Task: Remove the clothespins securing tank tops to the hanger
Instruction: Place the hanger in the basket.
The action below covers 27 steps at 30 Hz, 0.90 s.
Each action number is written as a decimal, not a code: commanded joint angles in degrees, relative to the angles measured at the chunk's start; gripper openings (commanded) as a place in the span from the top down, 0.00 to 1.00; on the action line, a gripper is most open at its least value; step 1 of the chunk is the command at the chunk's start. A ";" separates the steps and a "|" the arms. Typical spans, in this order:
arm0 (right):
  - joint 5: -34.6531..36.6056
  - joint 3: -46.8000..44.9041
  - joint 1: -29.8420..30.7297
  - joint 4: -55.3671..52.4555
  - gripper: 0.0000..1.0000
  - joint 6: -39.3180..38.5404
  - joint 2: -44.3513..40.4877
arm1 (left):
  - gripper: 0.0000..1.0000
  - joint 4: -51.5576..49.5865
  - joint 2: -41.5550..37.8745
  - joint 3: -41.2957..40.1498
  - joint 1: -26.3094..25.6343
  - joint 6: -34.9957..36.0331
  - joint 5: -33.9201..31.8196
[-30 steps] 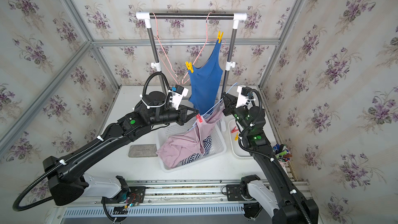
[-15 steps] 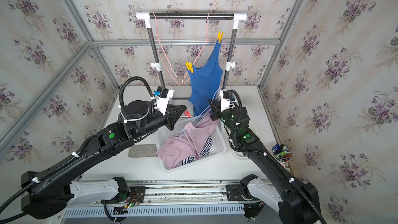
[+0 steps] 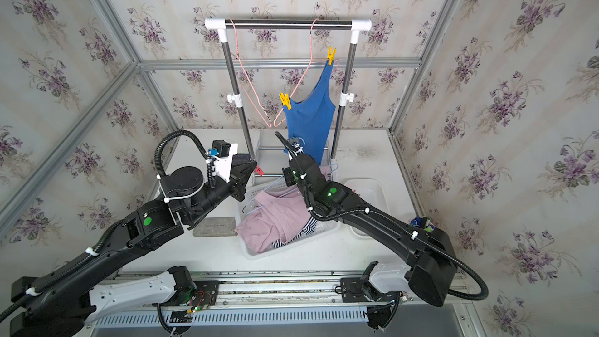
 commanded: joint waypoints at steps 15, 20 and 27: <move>-9.29 2.60 -0.62 -7.59 1.00 3.18 10.56 | 1.00 -1.17 3.54 -1.15 0.09 -0.14 -0.15; -12.13 -0.32 -1.27 -3.74 0.91 2.08 11.44 | 1.00 -1.04 4.91 -2.08 0.13 0.40 -0.21; -31.01 -14.06 -7.87 10.30 0.58 4.05 -1.53 | 1.00 0.88 4.61 -5.64 6.04 -3.74 8.95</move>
